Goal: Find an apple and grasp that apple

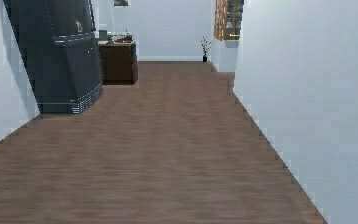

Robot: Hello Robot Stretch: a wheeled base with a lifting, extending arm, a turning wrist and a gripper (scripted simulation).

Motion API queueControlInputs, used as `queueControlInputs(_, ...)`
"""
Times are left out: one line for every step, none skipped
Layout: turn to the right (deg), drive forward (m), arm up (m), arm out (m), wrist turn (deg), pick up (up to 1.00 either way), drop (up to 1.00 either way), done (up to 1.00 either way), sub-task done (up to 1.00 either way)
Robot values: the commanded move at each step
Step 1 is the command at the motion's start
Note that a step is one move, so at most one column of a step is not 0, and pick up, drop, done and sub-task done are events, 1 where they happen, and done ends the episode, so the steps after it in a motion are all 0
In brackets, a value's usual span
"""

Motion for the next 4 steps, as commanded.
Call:
queueControlInputs(-6.0,0.0,0.0,0.0,0.0,0.0,0.0,0.0,0.0)
queueControlInputs(0.0,1.0,0.0,0.0,0.0,0.0,0.0,0.0,0.0)
queueControlInputs(0.0,1.0,0.0,0.0,0.0,0.0,0.0,0.0,0.0)
queueControlInputs(0.0,1.0,0.0,0.0,0.0,0.0,0.0,0.0,0.0)
